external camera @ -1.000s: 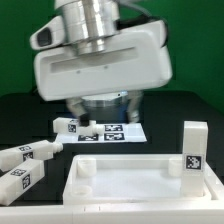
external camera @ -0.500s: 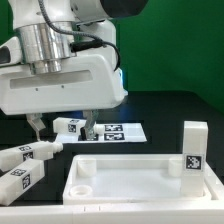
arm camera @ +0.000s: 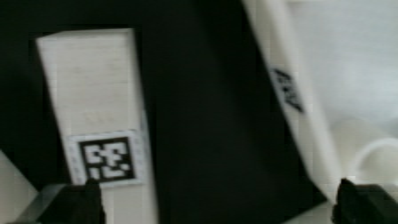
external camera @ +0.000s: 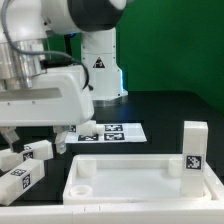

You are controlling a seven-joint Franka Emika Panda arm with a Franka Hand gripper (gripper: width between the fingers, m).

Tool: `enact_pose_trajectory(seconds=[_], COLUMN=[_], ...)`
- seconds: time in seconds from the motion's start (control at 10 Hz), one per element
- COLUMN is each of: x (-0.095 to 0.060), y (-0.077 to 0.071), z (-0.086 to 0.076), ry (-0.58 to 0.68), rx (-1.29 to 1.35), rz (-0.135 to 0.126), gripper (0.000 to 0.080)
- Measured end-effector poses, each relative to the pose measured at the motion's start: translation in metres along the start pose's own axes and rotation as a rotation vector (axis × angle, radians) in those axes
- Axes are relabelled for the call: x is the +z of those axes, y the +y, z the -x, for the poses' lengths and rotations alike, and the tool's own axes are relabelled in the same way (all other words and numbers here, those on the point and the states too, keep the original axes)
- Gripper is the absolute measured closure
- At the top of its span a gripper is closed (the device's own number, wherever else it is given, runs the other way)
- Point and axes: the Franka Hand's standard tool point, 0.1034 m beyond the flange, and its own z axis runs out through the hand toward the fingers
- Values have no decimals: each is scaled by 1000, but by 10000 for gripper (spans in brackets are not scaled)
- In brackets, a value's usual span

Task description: Assemble desk

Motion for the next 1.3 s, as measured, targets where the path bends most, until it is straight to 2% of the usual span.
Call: enact_pose_trajectory(seconds=[0.1, 0.4, 0.6, 1.0, 1.1, 1.3], x=[-1, 0, 10, 32, 33, 43], y=[-5, -3, 10, 35, 39, 38], z=[1, 1, 6, 10, 10, 13], ry=[1, -1, -65, -61, -62, -62], rx=[-4, -3, 25, 28, 32, 34], rz=[-2, -1, 5, 42, 43, 52], gripper=[150, 150, 150, 150, 150, 150])
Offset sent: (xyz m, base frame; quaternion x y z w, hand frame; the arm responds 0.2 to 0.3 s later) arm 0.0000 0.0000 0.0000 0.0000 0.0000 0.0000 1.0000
